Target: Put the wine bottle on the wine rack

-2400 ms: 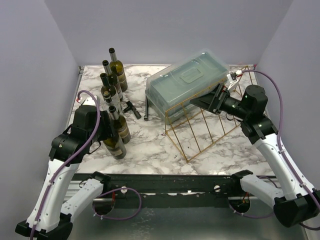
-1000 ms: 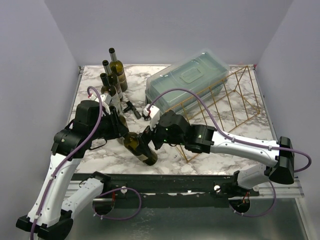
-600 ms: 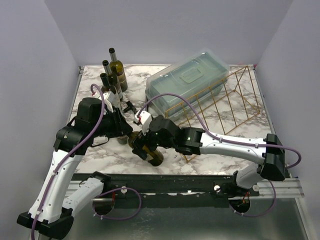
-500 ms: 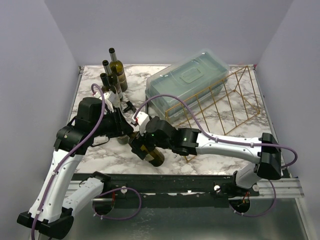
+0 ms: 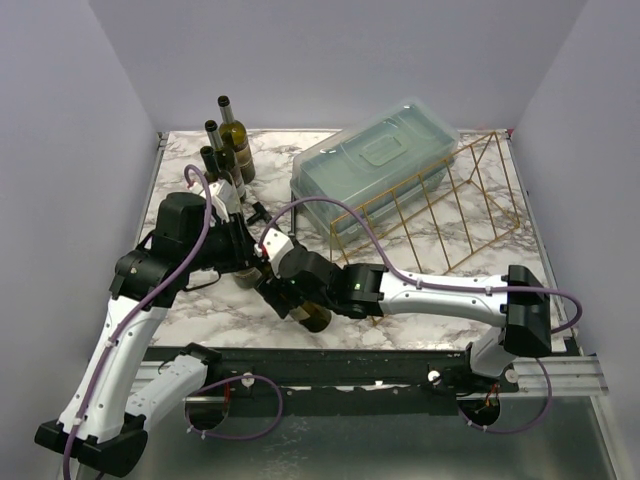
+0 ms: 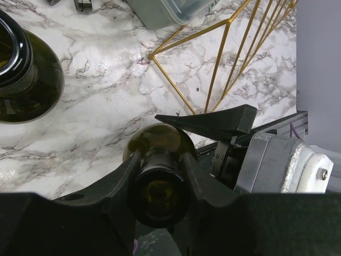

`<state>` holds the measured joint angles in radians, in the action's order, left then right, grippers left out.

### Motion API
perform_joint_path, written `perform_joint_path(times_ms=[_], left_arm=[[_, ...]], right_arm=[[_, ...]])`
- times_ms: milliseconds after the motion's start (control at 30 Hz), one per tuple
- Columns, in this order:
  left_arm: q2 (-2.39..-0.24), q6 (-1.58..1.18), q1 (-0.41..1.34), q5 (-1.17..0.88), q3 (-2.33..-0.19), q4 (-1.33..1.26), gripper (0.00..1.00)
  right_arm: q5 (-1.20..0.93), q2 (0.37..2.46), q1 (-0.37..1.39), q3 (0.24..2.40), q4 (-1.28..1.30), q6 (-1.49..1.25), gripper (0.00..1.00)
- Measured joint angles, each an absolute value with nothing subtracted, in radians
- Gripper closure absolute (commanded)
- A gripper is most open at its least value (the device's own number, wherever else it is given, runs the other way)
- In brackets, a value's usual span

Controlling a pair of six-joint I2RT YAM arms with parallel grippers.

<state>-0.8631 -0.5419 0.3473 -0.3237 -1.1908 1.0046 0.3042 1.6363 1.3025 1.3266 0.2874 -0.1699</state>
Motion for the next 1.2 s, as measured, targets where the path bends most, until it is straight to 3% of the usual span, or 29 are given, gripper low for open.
perform_joint_path(times_ms=[33, 67, 133, 200, 533, 967, 1200], left_arm=[[-0.863, -0.543, 0.347, -0.324, -1.19, 1.004, 0.33], [-0.864, -0.541, 0.347, -0.323, -1.19, 1.002, 0.21], [-0.865, -0.545, 0.347, -0.321, -1.191, 0.991, 0.11], [-0.865, -0.565, 0.336, -0.319, -1.191, 0.991, 0.01], [-0.856, -0.56, 0.347, -0.319, -1.283, 0.985, 0.01], [-0.647, -0.538, 0.349, 0.052, -1.399, 0.998, 0.01], [-0.636, -0.53, 0.349, 0.107, -1.379, 1.002, 0.01]], right_arm=[[0.309, 1.636, 1.303, 1.326, 0.287, -0.172, 0.71], [0.312, 1.635, 1.303, 1.324, 0.283, -0.174, 0.79], [0.318, 1.626, 1.303, 1.308, 0.271, -0.184, 0.99], [0.319, 1.593, 1.303, 1.272, 0.254, -0.198, 0.99], [0.313, 1.501, 1.3, 1.215, 0.226, -0.224, 0.99], [0.406, 1.285, 1.3, 1.215, 0.349, -0.225, 0.99], [0.55, 1.099, 1.3, 1.238, 0.467, -0.168, 1.0]])
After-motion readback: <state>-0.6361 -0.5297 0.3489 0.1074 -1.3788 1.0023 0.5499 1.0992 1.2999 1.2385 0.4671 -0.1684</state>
